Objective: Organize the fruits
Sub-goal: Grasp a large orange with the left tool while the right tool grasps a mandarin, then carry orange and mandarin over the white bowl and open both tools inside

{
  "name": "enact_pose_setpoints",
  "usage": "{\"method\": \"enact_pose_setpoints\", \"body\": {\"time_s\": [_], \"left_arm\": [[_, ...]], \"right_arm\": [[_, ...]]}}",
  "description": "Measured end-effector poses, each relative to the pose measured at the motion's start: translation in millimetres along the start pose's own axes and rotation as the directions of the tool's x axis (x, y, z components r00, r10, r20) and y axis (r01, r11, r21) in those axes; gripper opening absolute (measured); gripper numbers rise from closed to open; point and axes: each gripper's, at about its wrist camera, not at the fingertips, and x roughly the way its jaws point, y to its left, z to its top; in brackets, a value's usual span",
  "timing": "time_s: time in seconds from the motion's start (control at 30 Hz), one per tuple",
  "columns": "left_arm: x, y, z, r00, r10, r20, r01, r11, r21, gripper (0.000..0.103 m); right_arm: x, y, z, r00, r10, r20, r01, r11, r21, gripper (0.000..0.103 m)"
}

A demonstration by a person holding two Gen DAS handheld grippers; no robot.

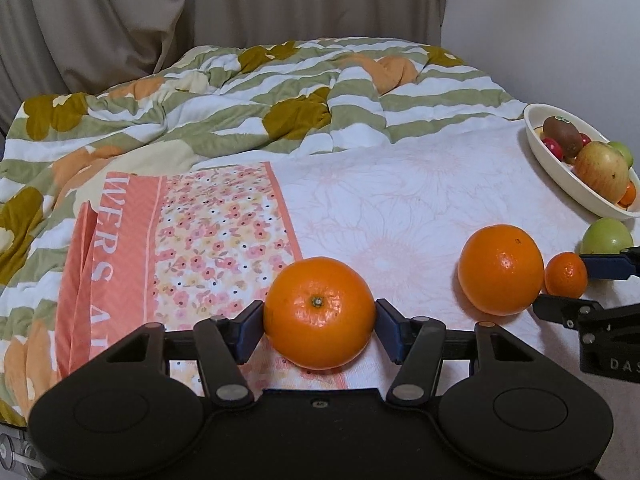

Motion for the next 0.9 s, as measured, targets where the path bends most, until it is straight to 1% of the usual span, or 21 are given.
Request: {"method": "enact_pose_setpoints", "body": {"time_s": [0.17, 0.27, 0.57, 0.73, 0.9], "left_arm": [[-2.8, 1.8, -2.8, 1.0, 0.001, 0.0, -0.001, 1.0, -0.008, 0.063], [-7.2, 1.8, -6.9, 1.0, -0.001, 0.005, 0.001, 1.0, -0.009, 0.063], [-35.1, 1.3, -14.6, 0.999, 0.012, 0.053, -0.011, 1.0, -0.022, 0.063], [-58.8, -2.2, -17.2, 0.996, 0.008, 0.094, -0.005, 0.999, -0.039, 0.063], [-83.1, -13.7, -21.5, 0.991, -0.006, 0.134, 0.01, 0.999, -0.032, 0.063]], "right_arm": [[3.5, -0.6, 2.1, 1.0, -0.007, -0.002, 0.007, 1.0, -0.021, 0.063], [3.2, 0.1, 2.6, 1.0, -0.021, 0.002, 0.021, 0.999, -0.031, 0.053], [-9.9, 0.5, 2.1, 1.0, -0.021, 0.019, 0.021, 0.999, -0.028, 0.053], [-27.9, -0.3, 3.0, 0.998, -0.025, 0.049, 0.026, 0.999, -0.022, 0.053], [-51.0, -1.3, 0.9, 0.997, -0.025, 0.075, 0.026, 1.0, -0.009, 0.053]]}}
